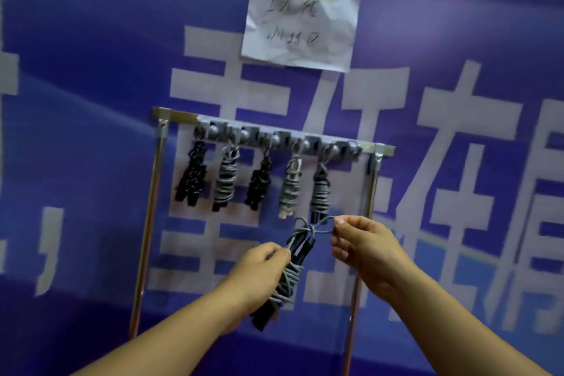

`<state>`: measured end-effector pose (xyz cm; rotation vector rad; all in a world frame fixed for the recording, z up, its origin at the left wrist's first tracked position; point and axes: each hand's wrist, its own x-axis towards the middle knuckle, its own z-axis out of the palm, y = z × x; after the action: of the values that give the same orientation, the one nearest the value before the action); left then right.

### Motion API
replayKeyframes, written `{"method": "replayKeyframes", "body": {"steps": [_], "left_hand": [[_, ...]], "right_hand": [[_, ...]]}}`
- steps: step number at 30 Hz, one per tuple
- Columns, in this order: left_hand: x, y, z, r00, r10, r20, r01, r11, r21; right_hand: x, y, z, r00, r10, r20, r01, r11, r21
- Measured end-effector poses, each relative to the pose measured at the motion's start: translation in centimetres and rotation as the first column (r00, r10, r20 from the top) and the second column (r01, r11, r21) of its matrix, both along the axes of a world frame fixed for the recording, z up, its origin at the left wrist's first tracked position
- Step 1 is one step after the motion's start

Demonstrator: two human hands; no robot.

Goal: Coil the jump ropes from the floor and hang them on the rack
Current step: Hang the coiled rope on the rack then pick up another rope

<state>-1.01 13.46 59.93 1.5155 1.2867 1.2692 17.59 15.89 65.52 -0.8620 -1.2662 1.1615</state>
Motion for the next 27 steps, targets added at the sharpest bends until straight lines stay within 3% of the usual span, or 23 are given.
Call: {"method": "replayKeyframes", "body": {"steps": [6, 10, 17, 23, 27], "left_hand": [[4.3, 5.5, 4.9, 0.999, 0.017, -0.035, -0.015, 0.999, 0.038], [7.0, 10.9, 6.9, 0.999, -0.038, 0.028, 0.037, 0.998, 0.042], [11.0, 19.1, 11.7, 0.985, -0.054, 0.162, 0.056, 0.998, -0.007], [13.3, 21.6, 8.0, 0.978, 0.022, 0.206, -0.001, 0.995, -0.101], [12.8, 21.8, 6.7, 0.984, 0.015, 0.176, -0.011, 1.0, -0.023]], "right_hand": [[3.3, 4.8, 5.3, 0.997, -0.079, -0.015, 0.079, 0.996, 0.033], [4.8, 8.9, 8.6, 0.983, -0.177, 0.043, 0.171, 0.979, 0.111], [5.4, 16.5, 14.2, 0.959, -0.281, -0.033, 0.281, 0.93, 0.236], [6.3, 21.1, 11.1, 0.96, -0.277, 0.049, 0.265, 0.947, 0.179], [7.4, 20.7, 8.7, 0.967, -0.253, 0.036, 0.245, 0.958, 0.146]]}}
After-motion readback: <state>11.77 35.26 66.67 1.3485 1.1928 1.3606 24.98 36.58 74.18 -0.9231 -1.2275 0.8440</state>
